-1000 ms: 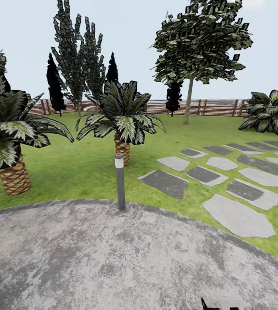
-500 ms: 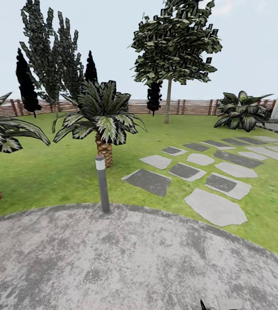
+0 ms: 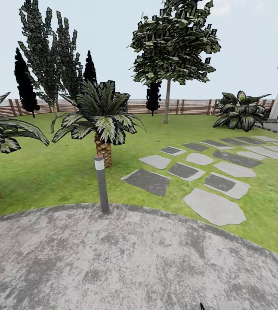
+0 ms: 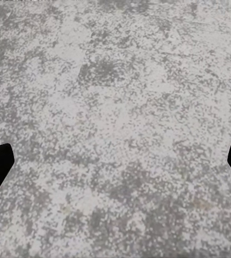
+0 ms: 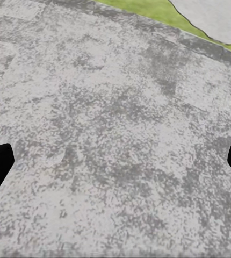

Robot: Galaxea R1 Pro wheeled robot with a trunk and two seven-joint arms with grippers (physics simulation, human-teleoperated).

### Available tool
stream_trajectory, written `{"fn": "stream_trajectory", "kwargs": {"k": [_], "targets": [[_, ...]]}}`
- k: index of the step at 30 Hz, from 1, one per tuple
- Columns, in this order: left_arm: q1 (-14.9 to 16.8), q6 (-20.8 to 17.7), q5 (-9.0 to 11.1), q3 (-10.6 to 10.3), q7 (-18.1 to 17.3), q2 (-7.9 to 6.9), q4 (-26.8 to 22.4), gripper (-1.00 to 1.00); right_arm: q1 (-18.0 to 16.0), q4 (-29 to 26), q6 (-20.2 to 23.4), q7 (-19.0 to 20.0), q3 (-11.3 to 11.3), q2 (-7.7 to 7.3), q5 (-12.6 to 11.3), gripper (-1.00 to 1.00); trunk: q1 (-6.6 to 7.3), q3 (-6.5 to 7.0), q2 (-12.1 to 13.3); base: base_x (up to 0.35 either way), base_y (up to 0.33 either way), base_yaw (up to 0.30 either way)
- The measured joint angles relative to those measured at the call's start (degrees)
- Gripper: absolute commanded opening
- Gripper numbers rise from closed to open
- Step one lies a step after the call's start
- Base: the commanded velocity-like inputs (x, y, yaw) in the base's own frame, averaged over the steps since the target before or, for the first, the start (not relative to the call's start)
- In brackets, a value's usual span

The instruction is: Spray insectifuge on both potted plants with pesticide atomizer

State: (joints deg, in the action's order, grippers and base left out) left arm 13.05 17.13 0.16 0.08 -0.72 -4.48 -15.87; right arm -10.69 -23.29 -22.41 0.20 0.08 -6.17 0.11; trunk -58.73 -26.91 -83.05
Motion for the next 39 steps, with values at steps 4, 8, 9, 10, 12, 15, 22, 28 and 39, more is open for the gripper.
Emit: {"fn": "stream_trajectory", "kwargs": {"k": [4, 8, 9, 10, 12, 15, 22, 28, 39], "targets": [[0.0, 0.0, 0.0, 0.0, 0.0, 0.00, 0.0, 1.00, 0.0, 0.6, 0.0, 0.1, 0.0, -0.06, 0.1, 1.00, 0.00, 0.00, 0.0, 0.000, 0.000, 0.000], [0.0, 0.0, 0.0, 0.0, 0.0, 0.01, 0.0, 1.00, 0.0, 0.0, 0.1, -0.1, -0.2, 0.15, -0.2, 1.00, 0.00, 0.00, 0.0, 0.000, 0.000, -0.110], [0.0, 0.0, 0.0, 0.0, 0.0, 0.01, 0.0, 1.00, 0.0, 0.0, 0.1, -0.1, -0.2, 0.17, -0.2, 1.00, 0.00, 0.00, 0.0, 0.000, 0.000, -0.244], [0.0, 0.0, 0.0, 0.0, 0.0, 0.01, 0.0, 1.00, 0.0, 0.0, 0.1, -0.1, -0.2, 0.17, -0.2, 1.00, 0.00, 0.00, 0.0, 0.000, 0.000, -0.260], [0.0, 0.0, 0.0, 0.0, 0.0, 0.01, 0.0, 1.00, 0.0, 0.2, 0.1, -0.1, -0.2, 0.18, -0.3, 1.00, 0.00, 0.00, 0.0, 0.000, 0.000, -0.264], [0.1, 0.0, 0.0, 0.0, 0.0, -0.04, 0.0, 1.00, 0.0, 0.4, 0.1, -0.1, -0.2, 0.19, -0.3, 1.00, 0.00, 0.00, 0.0, 0.000, 0.000, -0.267], [0.1, 0.1, 0.0, 0.0, 0.0, 0.02, 0.0, 1.00, 0.0, 0.4, 0.1, -0.1, -0.2, 0.19, -0.3, 1.00, 0.00, -0.01, 0.0, -0.001, -0.012, -0.267], [0.1, 0.0, 0.0, 0.0, 0.0, 0.01, 0.0, 1.00, 0.0, 0.4, 0.1, -0.1, -0.2, 0.22, -0.3, 1.00, -0.01, -0.15, 0.0, -0.070, -0.184, -0.270], [0.1, 0.0, 0.1, 0.0, 0.0, 0.05, 0.0, 1.00, 0.0, 0.4, 0.1, -0.2, -0.2, 0.24, -0.3, 1.00, 0.00, -0.56, 0.0, -0.042, -0.104, -0.247]]}}
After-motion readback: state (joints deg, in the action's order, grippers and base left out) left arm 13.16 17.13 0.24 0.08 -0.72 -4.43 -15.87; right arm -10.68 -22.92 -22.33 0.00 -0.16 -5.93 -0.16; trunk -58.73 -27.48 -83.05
